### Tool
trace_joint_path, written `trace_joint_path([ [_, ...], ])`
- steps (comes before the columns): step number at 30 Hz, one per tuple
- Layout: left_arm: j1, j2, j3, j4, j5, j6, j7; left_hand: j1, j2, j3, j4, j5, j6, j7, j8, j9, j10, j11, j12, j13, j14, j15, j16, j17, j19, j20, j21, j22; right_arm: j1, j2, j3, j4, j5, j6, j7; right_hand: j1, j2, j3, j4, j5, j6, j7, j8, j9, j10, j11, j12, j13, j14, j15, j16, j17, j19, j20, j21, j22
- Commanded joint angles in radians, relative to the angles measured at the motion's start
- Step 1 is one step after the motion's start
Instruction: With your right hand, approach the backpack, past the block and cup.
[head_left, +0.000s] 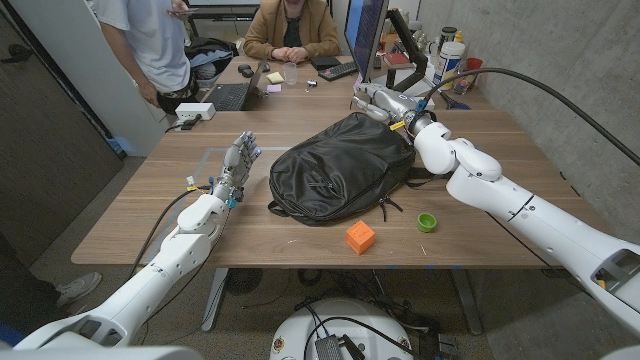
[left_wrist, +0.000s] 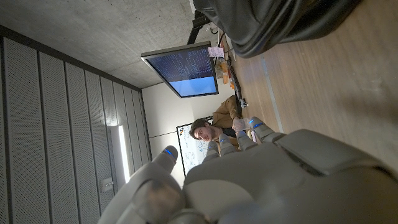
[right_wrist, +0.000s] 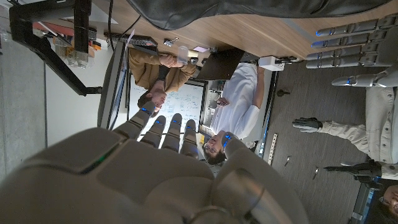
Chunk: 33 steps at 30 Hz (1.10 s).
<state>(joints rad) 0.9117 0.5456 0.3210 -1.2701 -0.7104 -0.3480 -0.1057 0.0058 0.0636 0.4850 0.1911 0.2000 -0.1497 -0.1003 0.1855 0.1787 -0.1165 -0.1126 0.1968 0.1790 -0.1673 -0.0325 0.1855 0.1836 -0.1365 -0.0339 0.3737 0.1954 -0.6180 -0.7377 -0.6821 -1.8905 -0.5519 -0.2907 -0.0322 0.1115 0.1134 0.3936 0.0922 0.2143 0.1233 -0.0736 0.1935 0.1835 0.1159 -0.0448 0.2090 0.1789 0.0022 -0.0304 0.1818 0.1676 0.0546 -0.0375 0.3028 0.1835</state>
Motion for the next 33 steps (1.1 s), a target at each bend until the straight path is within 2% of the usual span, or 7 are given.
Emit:
trace_joint_path([
  [1, -0.003, -0.003, -0.001, 0.008, -0.002, -0.003, -0.003, 0.005, 0.114, -0.002, 0.002, 0.003, 0.007, -0.003, 0.008, 0.004, 0.007, -0.005, 0.007, 0.003, -0.004, -0.057, 0.004, 0.002, 0.002, -0.06, 0.005, 0.003, 0.013, 0.004, -0.027, -0.007, -0.068, -0.018, 0.032, 0.018, 0.015, 0.002, -0.011, -0.002, -0.002, -0.006, -0.003, 0.004, -0.001, -0.001, 0.002, 0.006, 0.004, -0.041, -0.003, 0.0, 0.01, -0.077, -0.003, 0.003],
  [18, 0.017, 0.004, -0.006, -0.01, -0.004, -0.005, 0.006, 0.005, 0.113, -0.002, 0.002, 0.004, 0.012, -0.004, 0.008, 0.004, 0.007, -0.005, 0.006, 0.003, -0.003, -0.057, 0.003, 0.003, 0.003, -0.059, 0.006, 0.003, 0.019, 0.013, -0.045, -0.012, -0.133, -0.014, 0.071, 0.029, 0.013, -0.002, -0.02, -0.007, -0.003, -0.008, -0.002, 0.004, -0.001, -0.003, 0.001, 0.006, 0.005, -0.043, -0.002, 0.001, 0.015, -0.079, -0.007, 0.003],
  [33, 0.032, 0.009, -0.012, -0.023, -0.007, -0.006, 0.014, 0.005, 0.113, -0.002, 0.002, 0.004, 0.012, -0.004, 0.006, 0.004, 0.007, -0.005, 0.005, 0.004, -0.003, -0.057, 0.003, 0.003, 0.002, -0.058, 0.007, 0.003, 0.025, 0.023, -0.045, 0.006, -0.148, 0.007, 0.082, 0.025, 0.014, -0.011, -0.017, -0.011, -0.003, -0.013, -0.002, 0.005, 0.0, -0.003, 0.002, 0.006, 0.006, -0.043, 0.0, 0.005, 0.018, -0.083, -0.01, 0.004],
])
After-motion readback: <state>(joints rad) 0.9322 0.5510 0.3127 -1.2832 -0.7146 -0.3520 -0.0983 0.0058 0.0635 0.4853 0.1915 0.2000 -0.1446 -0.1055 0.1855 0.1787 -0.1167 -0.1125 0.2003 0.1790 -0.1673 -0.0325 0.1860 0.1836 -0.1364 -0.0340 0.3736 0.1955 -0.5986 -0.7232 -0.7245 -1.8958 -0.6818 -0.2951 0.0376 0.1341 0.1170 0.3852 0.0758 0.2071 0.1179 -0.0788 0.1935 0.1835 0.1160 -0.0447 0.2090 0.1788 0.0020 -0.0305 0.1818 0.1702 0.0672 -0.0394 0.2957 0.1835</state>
